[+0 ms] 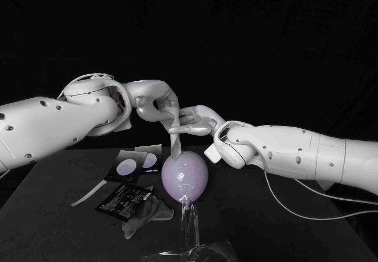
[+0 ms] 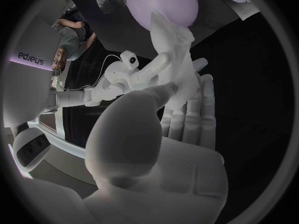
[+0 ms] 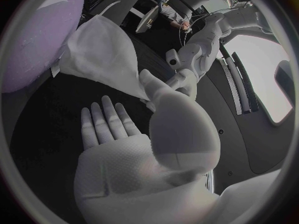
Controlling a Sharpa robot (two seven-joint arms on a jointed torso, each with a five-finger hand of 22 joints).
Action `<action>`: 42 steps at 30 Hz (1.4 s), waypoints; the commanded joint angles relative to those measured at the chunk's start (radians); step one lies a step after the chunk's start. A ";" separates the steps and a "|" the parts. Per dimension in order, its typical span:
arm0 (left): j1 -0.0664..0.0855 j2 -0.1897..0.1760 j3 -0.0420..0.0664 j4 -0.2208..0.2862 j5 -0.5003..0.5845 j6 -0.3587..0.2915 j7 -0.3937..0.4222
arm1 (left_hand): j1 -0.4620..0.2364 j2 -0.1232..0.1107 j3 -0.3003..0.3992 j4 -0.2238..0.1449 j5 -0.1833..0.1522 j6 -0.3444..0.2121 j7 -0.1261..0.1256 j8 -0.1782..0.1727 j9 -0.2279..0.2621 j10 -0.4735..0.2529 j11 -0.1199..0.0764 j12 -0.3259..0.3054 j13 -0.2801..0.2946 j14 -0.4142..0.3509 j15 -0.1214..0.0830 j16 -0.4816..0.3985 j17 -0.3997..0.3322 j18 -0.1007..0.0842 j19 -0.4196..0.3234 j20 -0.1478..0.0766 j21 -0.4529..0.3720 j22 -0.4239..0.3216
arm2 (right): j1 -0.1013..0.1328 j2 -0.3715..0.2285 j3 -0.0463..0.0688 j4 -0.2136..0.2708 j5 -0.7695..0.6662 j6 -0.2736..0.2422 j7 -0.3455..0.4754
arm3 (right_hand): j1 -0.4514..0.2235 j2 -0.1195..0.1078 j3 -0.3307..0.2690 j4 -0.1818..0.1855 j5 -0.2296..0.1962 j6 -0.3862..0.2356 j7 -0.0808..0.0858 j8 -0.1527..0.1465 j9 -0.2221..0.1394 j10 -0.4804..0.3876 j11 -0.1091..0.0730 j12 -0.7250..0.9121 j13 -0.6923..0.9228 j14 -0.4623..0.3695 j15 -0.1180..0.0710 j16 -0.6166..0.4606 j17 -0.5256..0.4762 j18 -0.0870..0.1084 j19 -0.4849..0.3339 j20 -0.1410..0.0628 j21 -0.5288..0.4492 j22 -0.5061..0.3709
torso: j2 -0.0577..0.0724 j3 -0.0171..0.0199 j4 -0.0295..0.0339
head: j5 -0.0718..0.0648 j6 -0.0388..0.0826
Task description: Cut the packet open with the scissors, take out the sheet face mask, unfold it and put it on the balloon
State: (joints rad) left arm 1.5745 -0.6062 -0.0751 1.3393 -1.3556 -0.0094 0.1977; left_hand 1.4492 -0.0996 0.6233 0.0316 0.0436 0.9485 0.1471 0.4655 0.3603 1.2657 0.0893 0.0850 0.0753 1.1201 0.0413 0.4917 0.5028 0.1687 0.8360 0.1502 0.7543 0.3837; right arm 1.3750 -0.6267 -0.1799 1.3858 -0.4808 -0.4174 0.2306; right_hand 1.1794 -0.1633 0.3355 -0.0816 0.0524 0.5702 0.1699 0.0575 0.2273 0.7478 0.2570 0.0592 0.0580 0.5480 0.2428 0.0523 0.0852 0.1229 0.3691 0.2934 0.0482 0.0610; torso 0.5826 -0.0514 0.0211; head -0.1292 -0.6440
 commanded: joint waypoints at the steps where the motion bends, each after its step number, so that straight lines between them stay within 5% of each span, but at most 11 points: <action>1: 0.002 0.005 0.001 -0.001 -0.004 0.031 -0.005 | 0.007 0.001 -0.007 0.001 0.006 0.011 0.002 0.003 0.008 0.006 0.000 0.004 0.001 -0.003 -0.003 0.005 0.001 0.011 -0.006 0.002 0.007 0.001 | 0.001 0.003 0.000 -0.001 -0.017 0.011 0.000 | 0.013 0.006 -0.016 0.002 -0.005 -0.008 0.129 -0.001 -0.002 -0.009 -0.001 -0.003 -0.001 -0.009 0.001 -0.001 -0.002 -0.012 -0.006 -0.001 0.000 -0.002 | 0.000 -0.0001 -0.0007 | 0.002 -0.001; 10: 0.002 0.007 0.001 -0.005 -0.014 0.030 -0.009 | 0.010 0.001 -0.009 0.000 0.005 0.013 0.001 0.002 0.009 0.009 -0.001 0.005 0.002 -0.001 -0.005 0.009 0.003 0.012 -0.005 0.001 0.011 0.003 | 0.001 -0.012 0.000 0.021 -0.016 0.028 -0.002 | 0.022 0.016 -0.041 0.008 -0.004 -0.011 0.129 0.000 -0.002 -0.018 0.000 -0.003 -0.001 -0.017 0.002 -0.001 -0.004 -0.013 -0.013 -0.001 -0.001 -0.004 | 0.000 0.0011 -0.0009 | 0.002 -0.001; 18: 0.002 0.004 0.001 -0.010 -0.013 0.027 -0.009 | 0.022 -0.002 -0.001 -0.007 0.006 0.015 0.000 -0.002 0.009 0.009 -0.002 0.005 0.002 -0.004 -0.007 0.010 0.004 0.012 -0.008 -0.001 0.015 0.005 | 0.001 -0.043 0.000 0.054 -0.013 0.042 0.012 | 0.035 0.036 -0.179 0.041 -0.001 -0.049 0.130 -0.005 -0.017 -0.085 0.004 -0.008 -0.005 -0.085 0.009 -0.007 -0.019 -0.021 -0.054 0.000 -0.006 -0.013 | -0.001 0.0014 -0.0021 | 0.002 0.001; 27: 0.002 0.000 0.003 -0.008 0.056 0.148 -0.074 | 0.000 -0.018 0.035 -0.002 0.007 0.025 0.001 -0.013 0.012 0.014 -0.002 0.006 0.004 -0.004 -0.007 0.021 0.007 0.011 -0.015 0.000 0.027 0.011 | 0.000 -0.059 0.000 0.066 -0.003 0.072 0.021 | 0.087 0.064 -0.339 0.088 -0.003 -0.119 0.131 -0.012 -0.044 -0.188 0.011 -0.014 -0.011 -0.173 0.019 -0.015 -0.037 -0.030 -0.092 0.001 -0.009 -0.020 | -0.001 0.0004 -0.0010 | 0.000 0.007; 31: 0.003 0.001 0.004 -0.008 0.069 0.192 -0.100 | -0.023 -0.020 0.056 0.011 0.006 0.026 -0.002 -0.013 0.019 0.018 -0.004 0.008 0.006 -0.001 -0.007 0.029 0.011 0.013 -0.014 0.002 0.027 0.009 | 0.000 -0.062 0.000 0.074 0.005 0.088 0.026 | 0.137 0.078 -0.410 0.139 -0.003 -0.141 0.129 -0.010 -0.052 -0.218 0.014 -0.013 -0.011 -0.207 0.023 -0.015 -0.043 -0.034 -0.109 0.000 -0.009 -0.022 | -0.001 0.0006 0.0005 | 0.000 0.007; 42: 0.010 0.019 0.006 -0.029 0.082 0.258 -0.140 | -0.096 -0.057 0.146 0.013 0.025 0.038 -0.013 -0.006 0.058 0.035 -0.012 0.020 0.017 0.006 -0.014 0.061 0.022 0.014 -0.003 0.002 0.031 0.004 | -0.001 -0.055 0.000 0.082 0.021 0.098 0.032 | 0.186 0.097 -0.442 0.191 -0.002 -0.132 0.131 -0.005 -0.051 -0.208 0.013 -0.011 -0.010 -0.199 0.022 -0.012 -0.041 -0.035 -0.127 0.001 -0.010 -0.024 | 0.001 0.0004 -0.0019 | 0.006 0.013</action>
State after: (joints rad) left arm 1.5812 -0.5899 -0.0714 1.3126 -1.2953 0.1983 0.0882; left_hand 1.3623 -0.1590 0.7641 0.0422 0.0639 0.9794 0.1350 0.4541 0.3906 1.2915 0.0776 0.1015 0.0915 1.1221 0.0322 0.5482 0.5236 0.1726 0.8238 0.1520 0.7843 0.3883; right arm 1.3741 -0.6846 -0.1802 1.4656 -0.4663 -0.3433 0.2435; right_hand 1.3581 -0.0657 -0.1062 0.1026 0.0524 0.4306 0.1551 0.0517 0.1753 0.5320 0.2693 0.0514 0.0477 0.3395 0.2656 0.0408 0.0434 0.1067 0.2490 0.2949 0.0443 0.0384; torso 0.5818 -0.0508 0.0210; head -0.1248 -0.6324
